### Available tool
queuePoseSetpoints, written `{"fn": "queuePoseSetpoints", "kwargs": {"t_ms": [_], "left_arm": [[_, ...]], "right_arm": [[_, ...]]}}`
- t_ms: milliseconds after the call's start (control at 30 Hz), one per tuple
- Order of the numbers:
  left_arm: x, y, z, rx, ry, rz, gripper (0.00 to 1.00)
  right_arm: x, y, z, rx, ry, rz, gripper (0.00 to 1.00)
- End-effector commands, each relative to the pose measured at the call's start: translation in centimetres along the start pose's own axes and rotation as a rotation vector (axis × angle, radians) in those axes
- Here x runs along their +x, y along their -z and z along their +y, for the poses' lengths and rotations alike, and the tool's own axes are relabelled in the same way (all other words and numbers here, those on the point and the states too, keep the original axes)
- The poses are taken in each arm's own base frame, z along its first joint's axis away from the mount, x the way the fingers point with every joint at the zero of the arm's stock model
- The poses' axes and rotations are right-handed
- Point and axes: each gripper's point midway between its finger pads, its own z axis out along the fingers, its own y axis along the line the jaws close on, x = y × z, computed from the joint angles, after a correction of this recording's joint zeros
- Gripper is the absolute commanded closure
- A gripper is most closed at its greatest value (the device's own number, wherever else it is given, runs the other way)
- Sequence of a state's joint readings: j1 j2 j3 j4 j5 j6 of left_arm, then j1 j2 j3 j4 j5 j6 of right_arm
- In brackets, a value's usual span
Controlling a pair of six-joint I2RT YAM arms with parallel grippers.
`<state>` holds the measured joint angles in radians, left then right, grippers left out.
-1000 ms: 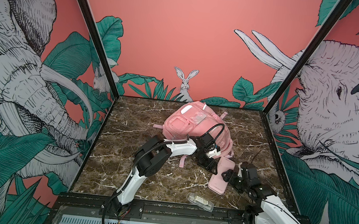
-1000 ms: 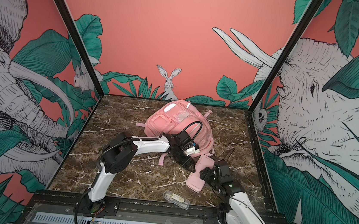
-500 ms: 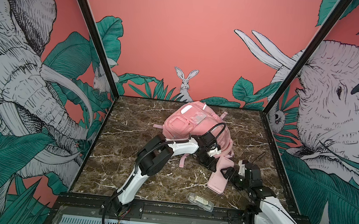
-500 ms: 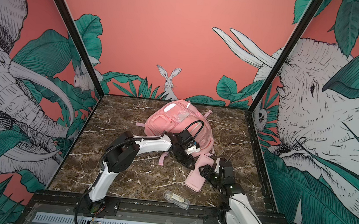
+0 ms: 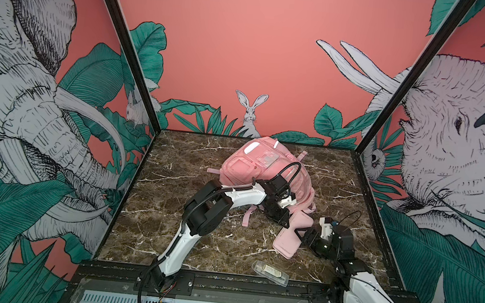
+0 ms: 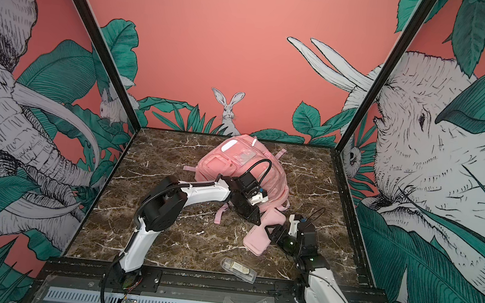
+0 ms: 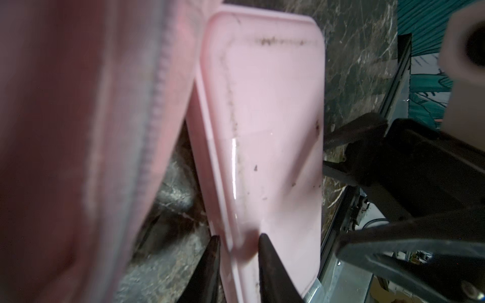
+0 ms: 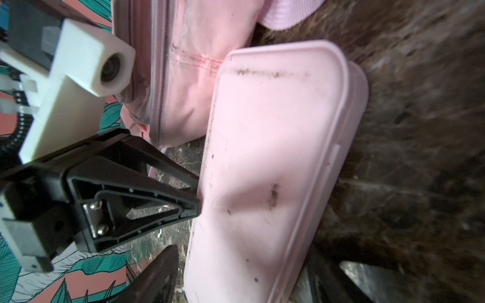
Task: Pack the student bag
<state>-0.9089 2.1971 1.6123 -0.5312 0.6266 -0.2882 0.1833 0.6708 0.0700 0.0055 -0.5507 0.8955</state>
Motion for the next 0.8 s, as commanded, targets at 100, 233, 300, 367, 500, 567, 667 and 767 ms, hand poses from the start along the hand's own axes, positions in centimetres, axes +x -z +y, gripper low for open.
{"fn": "queuePoseSetpoints", "kwargs": {"t_ms": [100, 233, 300, 367, 500, 567, 667, 767], "left_arm": [[2.0, -0.8, 2.7, -0.053, 0.065, 0.049, 0.76], [2.4, -0.9, 2.4, -0.019, 0.078, 0.059, 0.74], [2.4, -1.0, 2.4, -0.011, 0.085, 0.058, 0.67], [2.4, -1.1, 2.5, 0.001, 0.095, 0.056, 0.63], [2.4, -1.1, 2.6, 0.014, 0.103, 0.054, 0.59], [2.4, -0.9, 2.8, 0.020, 0.109, 0.052, 0.58], [2.4, -0.8, 2.9, 0.036, 0.122, 0.045, 0.56], [2.3, -0.7, 2.8, 0.056, 0.132, 0.038, 0.55]], "right_arm": [[-0.7, 0.6, 3.3, -0.168, 0.025, -0.037, 0.24], [-1.0, 0.9, 3.8, -0.199, 0.022, -0.063, 0.24], [-1.1, 1.0, 4.0, -0.213, 0.020, -0.070, 0.24], [-1.2, 1.1, 4.4, -0.227, 0.024, -0.077, 0.23], [-1.5, 1.4, 4.9, -0.250, 0.032, -0.096, 0.23], [-1.7, 1.5, 5.2, -0.259, 0.035, -0.105, 0.23], [-1.8, 1.6, 5.3, -0.265, 0.038, -0.114, 0.22], [-1.9, 1.5, 5.2, -0.261, 0.038, -0.117, 0.22]]}}
